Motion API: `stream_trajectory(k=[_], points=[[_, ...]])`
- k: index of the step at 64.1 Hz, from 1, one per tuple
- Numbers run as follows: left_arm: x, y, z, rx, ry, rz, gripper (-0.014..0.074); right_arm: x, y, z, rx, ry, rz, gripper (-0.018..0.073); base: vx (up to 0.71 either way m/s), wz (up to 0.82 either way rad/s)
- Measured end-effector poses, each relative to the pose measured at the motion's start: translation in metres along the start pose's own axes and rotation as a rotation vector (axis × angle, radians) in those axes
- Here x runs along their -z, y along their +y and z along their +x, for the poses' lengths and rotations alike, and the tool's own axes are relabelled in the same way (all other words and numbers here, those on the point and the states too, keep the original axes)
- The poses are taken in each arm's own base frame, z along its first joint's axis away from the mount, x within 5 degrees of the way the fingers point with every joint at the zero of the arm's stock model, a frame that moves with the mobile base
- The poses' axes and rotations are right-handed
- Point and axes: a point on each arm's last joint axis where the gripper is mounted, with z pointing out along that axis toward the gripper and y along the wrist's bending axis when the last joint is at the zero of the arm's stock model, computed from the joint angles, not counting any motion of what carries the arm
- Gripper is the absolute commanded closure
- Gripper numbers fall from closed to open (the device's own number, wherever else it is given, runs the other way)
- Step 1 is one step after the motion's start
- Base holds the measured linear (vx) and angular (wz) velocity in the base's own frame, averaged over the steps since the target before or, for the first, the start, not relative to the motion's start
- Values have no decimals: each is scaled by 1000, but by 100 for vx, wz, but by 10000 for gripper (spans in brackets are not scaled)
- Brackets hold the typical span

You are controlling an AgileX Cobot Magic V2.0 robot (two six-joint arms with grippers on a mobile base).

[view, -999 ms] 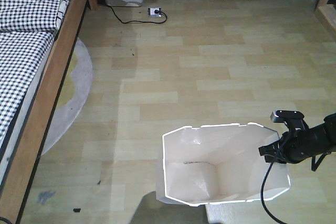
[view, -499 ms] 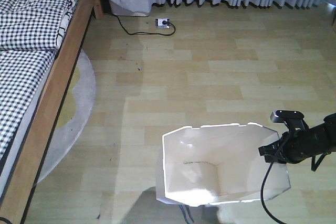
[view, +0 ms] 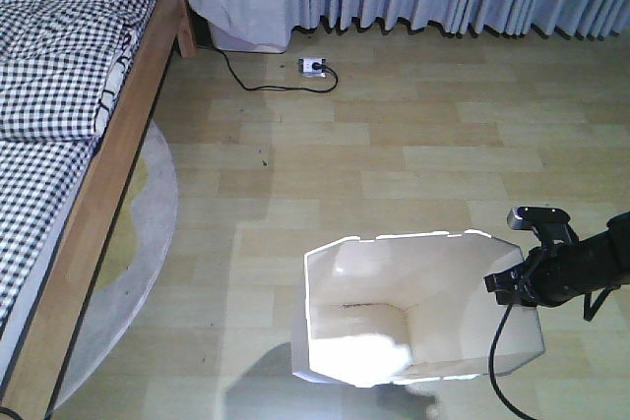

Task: Move trash bin to bedside with robot
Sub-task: 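Carry the bin with the right gripper to the floor beside the bed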

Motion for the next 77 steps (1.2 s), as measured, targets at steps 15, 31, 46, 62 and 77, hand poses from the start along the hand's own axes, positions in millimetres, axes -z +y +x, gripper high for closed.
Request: stream_trajectory(k=[15,31,46,62,77], points=[[0,0,0,0,0,0,603,0,0,0,0,0,1,561,32,1],[0,0,0,0,0,0,603,0,0,0,0,0,0,561,33,5],[0,0,0,0,0,0,603,0,0,0,0,0,0,561,32,5],[0,0,0,0,0,0,603,0,0,0,0,0,1,561,30,3],[0,0,0,0,0,0,603,0,0,0,0,0,1,561,26,1]])
